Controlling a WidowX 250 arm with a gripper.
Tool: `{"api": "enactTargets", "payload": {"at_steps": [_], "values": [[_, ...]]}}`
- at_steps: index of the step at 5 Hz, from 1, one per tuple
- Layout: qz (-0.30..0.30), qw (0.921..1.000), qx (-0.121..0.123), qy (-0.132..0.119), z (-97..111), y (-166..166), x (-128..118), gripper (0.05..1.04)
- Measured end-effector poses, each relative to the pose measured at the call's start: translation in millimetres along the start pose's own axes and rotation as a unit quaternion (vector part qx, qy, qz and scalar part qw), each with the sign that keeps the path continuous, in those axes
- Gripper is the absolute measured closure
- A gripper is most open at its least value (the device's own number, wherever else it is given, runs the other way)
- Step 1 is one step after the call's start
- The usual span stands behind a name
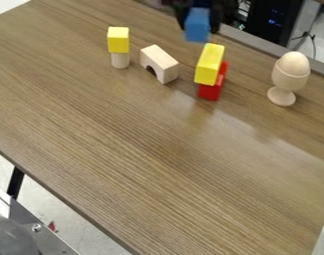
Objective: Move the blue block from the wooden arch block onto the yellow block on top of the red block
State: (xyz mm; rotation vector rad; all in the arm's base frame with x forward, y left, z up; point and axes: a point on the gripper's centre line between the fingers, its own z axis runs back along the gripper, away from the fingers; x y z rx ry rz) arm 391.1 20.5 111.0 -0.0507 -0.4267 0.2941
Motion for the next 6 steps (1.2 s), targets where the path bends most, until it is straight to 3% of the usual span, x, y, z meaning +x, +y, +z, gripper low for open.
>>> {"api": "enactTargets", "payload": {"at_steps": [3, 4, 5, 6], "values": [[-0.025, 0.9994, -0.006, 0.021, -13.4, -14.6, -9.3, 0.442], [-0.024, 0.9994, 0.003, 0.026, -13.3, -12.1, -10.8, 0.151], [-0.024, 0.9994, 0.009, 0.023, -13.6, -11.1, -9.8, 0.083], [-0.021, 0.9995, 0.010, 0.021, -13.3, -11.1, -9.5, 0.083]]}}
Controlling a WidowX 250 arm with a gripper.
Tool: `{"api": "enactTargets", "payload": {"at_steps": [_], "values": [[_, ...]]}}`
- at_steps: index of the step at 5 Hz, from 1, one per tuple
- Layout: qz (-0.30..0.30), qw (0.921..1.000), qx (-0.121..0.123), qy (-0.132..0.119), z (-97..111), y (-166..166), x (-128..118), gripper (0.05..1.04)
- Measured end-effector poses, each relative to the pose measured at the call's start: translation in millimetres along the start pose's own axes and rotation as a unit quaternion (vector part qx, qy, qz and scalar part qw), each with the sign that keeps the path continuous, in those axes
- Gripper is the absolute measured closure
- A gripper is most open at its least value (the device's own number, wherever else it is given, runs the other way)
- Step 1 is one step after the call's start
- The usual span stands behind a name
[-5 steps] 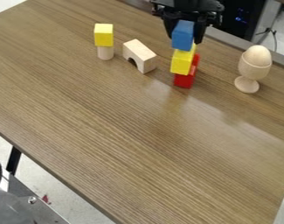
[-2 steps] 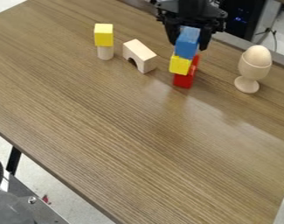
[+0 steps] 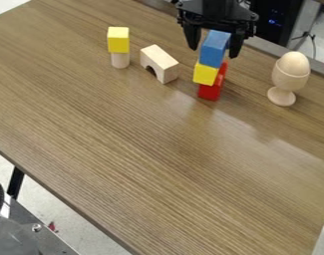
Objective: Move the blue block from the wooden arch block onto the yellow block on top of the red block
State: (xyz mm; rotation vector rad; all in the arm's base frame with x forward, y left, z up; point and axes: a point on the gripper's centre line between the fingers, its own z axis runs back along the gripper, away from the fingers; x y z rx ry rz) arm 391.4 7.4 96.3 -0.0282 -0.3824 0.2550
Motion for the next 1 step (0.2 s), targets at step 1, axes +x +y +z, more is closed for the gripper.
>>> {"api": "enactTargets", "payload": {"at_steps": [1], "values": [[0.000, 0.9998, -0.006, -0.018, 15.2, -1.4, 5.3, 0.083]]}}
